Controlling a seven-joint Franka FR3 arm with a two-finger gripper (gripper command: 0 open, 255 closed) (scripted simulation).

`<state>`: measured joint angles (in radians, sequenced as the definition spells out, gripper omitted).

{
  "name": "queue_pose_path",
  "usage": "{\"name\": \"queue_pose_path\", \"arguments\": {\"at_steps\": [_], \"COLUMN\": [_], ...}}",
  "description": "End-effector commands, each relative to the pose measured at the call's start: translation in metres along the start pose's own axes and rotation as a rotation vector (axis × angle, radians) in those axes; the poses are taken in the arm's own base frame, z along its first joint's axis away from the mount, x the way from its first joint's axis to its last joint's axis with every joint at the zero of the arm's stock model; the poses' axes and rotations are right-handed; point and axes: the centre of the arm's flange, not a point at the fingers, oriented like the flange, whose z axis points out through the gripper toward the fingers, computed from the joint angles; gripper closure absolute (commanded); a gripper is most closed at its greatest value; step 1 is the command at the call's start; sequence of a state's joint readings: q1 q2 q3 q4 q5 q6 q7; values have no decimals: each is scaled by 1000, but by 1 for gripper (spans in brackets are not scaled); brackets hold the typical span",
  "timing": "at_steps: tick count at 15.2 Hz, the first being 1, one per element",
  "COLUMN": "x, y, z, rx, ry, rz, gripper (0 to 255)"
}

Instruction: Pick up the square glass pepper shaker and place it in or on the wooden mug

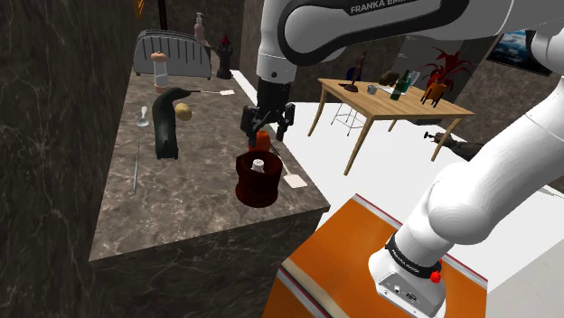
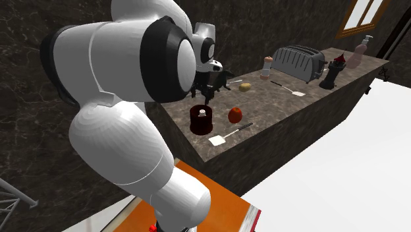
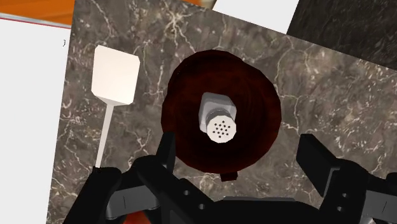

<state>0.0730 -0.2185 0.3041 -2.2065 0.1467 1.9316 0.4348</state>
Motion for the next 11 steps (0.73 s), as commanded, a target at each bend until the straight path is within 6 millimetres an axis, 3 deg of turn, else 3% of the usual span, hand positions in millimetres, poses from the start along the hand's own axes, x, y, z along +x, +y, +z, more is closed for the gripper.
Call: {"name": "queue_pose_path", "arguments": {"at_steps": [1, 5, 11], "x": [0, 0, 0], "y": [0, 0, 0], "z": [0, -50, -50], "rx": [0, 0, 0], "ry": [0, 0, 0], "rz": [0, 0, 0], "gripper": [0, 0, 0]}}
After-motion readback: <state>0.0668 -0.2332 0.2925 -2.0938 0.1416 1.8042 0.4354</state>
